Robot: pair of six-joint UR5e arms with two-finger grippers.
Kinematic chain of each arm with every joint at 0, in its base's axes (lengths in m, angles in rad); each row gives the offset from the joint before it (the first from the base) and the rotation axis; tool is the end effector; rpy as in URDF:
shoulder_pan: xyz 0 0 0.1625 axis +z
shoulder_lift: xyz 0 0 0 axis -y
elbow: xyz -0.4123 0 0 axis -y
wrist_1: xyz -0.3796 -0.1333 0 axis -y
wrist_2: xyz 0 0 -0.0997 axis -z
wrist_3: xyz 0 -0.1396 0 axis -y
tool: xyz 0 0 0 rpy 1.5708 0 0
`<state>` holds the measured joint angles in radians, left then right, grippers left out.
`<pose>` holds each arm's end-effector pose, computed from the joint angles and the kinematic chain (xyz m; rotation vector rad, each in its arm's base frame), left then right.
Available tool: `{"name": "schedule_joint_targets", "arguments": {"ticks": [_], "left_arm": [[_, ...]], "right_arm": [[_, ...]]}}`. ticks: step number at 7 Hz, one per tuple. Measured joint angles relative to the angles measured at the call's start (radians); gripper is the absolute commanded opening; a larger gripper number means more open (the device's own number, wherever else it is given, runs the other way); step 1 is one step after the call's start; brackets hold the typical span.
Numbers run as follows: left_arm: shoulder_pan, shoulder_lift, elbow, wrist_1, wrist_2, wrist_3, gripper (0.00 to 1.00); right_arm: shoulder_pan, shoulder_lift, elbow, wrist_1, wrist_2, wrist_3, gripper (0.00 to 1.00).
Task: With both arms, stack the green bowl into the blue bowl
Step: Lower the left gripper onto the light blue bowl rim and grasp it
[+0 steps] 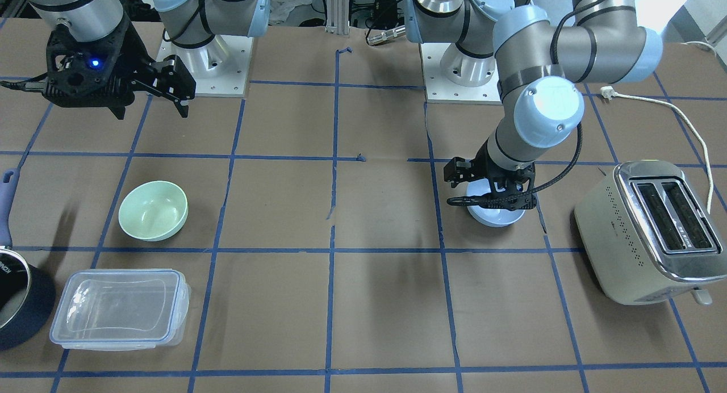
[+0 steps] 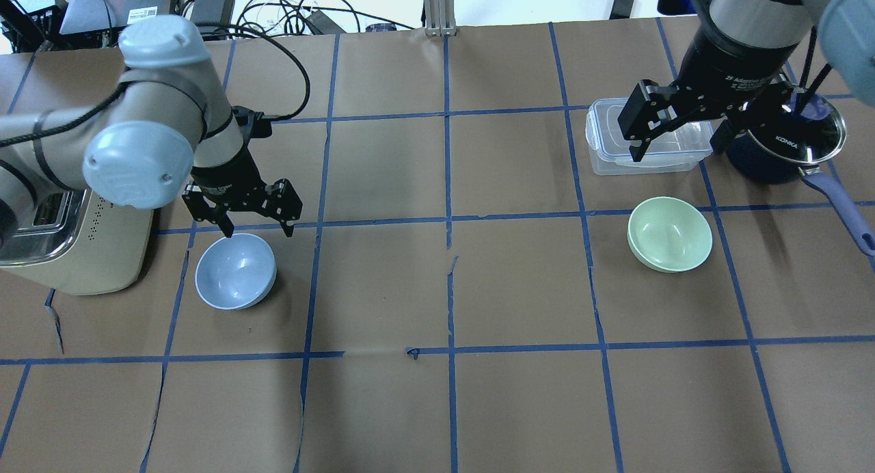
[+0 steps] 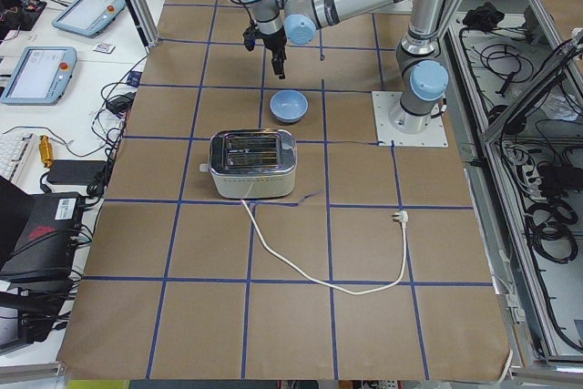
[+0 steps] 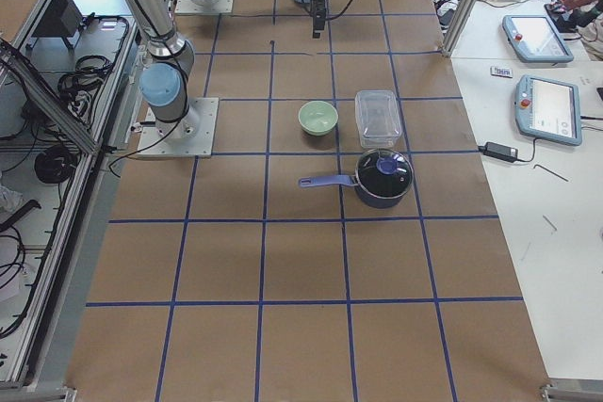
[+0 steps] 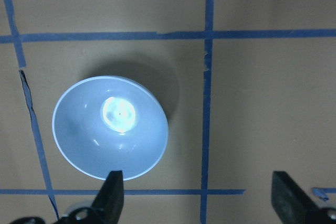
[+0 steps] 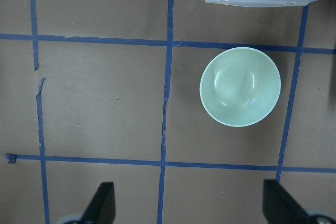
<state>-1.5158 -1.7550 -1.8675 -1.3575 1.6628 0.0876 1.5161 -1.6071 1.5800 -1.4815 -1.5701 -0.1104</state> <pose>-0.0944 -0.4774 0.2318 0.0684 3.0402 0.4183 0.1083 -0.4619 0.4393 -0.0872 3.1331 0.0971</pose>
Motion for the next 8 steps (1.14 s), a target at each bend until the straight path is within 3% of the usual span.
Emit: {"name": "schedule_joint_targets", "arguments": {"ticks": [1,2,3,5,8], "left_arm": [[0.001,-0.041,-0.046,0.058,0.013,0.025,0.81],[0.001,-0.078,-0.074,0.093,0.023,0.037,0.48],[0.002,-0.101,-0.087,0.118,0.040,0.044,0.00],[0.001,-0.117,-0.092,0.136,0.082,0.057,0.00],[-0.003,-0.113,-0.078,0.150,0.084,0.053,0.00]], "right_arm": [[-0.004,0.001,0.000,0.003,-0.002,0.000,1.00],[-0.010,0.002,0.001,0.007,-0.006,-0.001,1.00],[-0.016,0.010,0.004,0.007,-0.013,0.000,1.00],[-0.060,0.055,0.029,-0.018,-0.018,0.003,1.00],[-0.122,0.126,0.112,-0.169,-0.014,0.010,1.00]]}}
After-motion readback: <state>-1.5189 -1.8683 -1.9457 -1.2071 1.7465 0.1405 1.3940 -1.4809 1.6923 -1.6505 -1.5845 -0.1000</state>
